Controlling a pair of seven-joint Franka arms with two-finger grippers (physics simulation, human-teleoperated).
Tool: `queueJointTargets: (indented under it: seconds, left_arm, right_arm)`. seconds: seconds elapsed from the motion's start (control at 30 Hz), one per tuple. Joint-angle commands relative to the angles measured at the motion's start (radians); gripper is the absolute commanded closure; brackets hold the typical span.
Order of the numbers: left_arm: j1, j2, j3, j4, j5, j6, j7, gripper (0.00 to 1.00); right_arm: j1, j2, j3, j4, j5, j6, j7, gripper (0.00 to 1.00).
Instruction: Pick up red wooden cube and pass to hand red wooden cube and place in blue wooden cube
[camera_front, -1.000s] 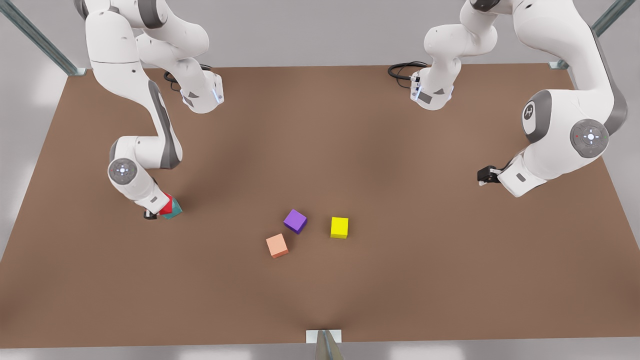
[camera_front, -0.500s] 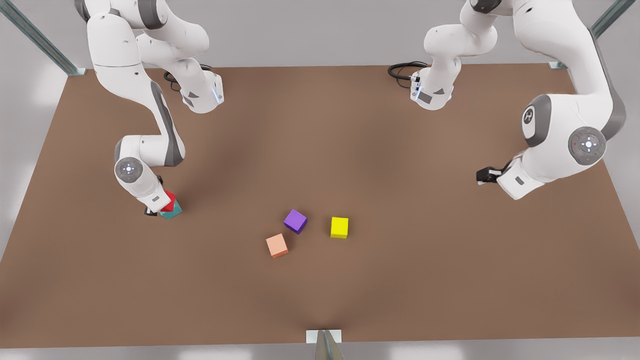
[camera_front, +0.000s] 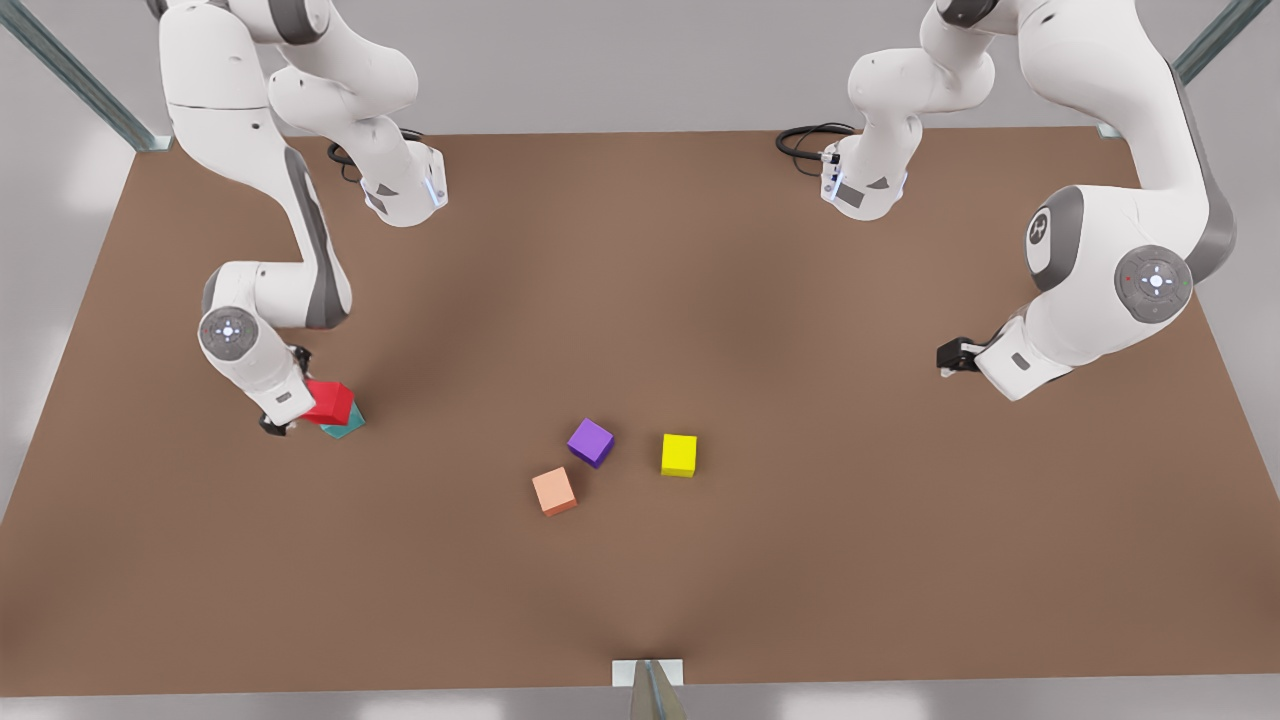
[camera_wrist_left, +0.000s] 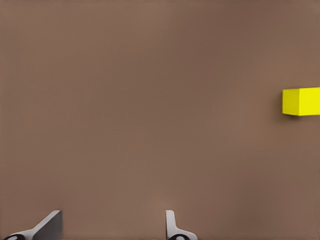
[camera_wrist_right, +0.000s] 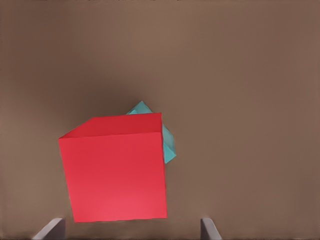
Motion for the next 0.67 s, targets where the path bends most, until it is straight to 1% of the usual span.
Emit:
queueJointTargets:
  seconds: [0.0, 0.03, 0.07, 0.1, 0.13, 0.17, 0.2, 0.23, 0.27, 0.3, 0.33, 0.37, 0.47, 0.63]
  left_arm:
    - [-0.001, -0.002, 0.000, -0.001, 0.001, 0.003, -0.010, 0.00]
    - [-0.003, -0.002, 0.000, 0.001, 0.001, -0.001, -0.010, 0.00]
    - [-0.001, -0.003, -0.002, 0.001, 0.001, -0.013, -0.010, 0.00]
    - [-0.003, -0.003, -0.002, 0.001, 0.003, -0.013, -0.010, 0.00]
    - [-0.004, -0.003, -0.002, 0.001, 0.003, -0.013, -0.010, 0.00]
    - [-0.001, -0.003, -0.002, 0.001, 0.001, -0.013, -0.010, 0.00]
    - [-0.003, -0.003, -0.002, 0.001, 0.003, -0.013, -0.010, 0.00]
    - [-0.003, -0.003, -0.002, 0.001, 0.003, -0.013, -0.010, 0.00]
    - [-0.004, -0.003, -0.002, 0.001, 0.003, -0.013, -0.010, 0.00]
    - [-0.004, -0.003, -0.002, 0.001, 0.003, -0.013, -0.010, 0.00]
    - [-0.004, -0.003, -0.002, 0.001, 0.003, -0.011, -0.010, 0.00]
    - [-0.004, -0.003, -0.002, 0.001, 0.003, -0.011, -0.010, 0.00]
    - [-0.001, -0.002, -0.002, 0.001, 0.003, -0.011, -0.010, 0.00]
    - [-0.004, -0.003, -0.002, 0.001, 0.003, -0.013, -0.028, 0.00]
  right_arm:
    - [-0.002, -0.020, 0.002, 0.023, 0.014, -0.184, 0.049, 0.00]
    - [-0.002, -0.029, 0.000, 0.069, 0.114, -0.267, 0.052, 0.00]
    - [0.004, -0.017, 0.003, 0.166, 0.171, -0.398, 0.084, 0.00]
    - [0.007, 0.021, 0.003, 0.278, 0.223, -0.520, 0.299, 0.00]
    - [0.015, 0.096, 0.008, 0.423, 0.269, -0.608, 0.685, 0.00]
    - [0.022, 0.139, 0.009, 0.500, 0.346, -0.606, 1.050, 0.00]
    - [0.052, 0.141, 0.009, 0.568, 0.350, -0.622, 1.325, 0.00]
    - [0.075, 0.098, 0.008, 0.609, 0.349, -0.717, 1.424, 0.00]
    - [0.078, 0.070, 0.006, 0.667, 0.346, -0.813, 1.480, 0.00]
    - [0.081, 0.043, 0.008, 0.686, 0.325, -0.846, 1.488, 0.00]
    - [0.093, -0.020, 0.011, 0.675, 0.291, -0.849, 1.470, 0.00]
    - [0.085, -0.065, 0.008, 0.667, 0.274, -0.855, 1.380, 0.00]
    - [0.084, -0.079, 0.003, 0.683, 0.251, -0.876, 1.316, 0.00]
    - [0.081, -0.085, -0.001, 0.683, 0.252, -0.884, 1.309, 0.00]
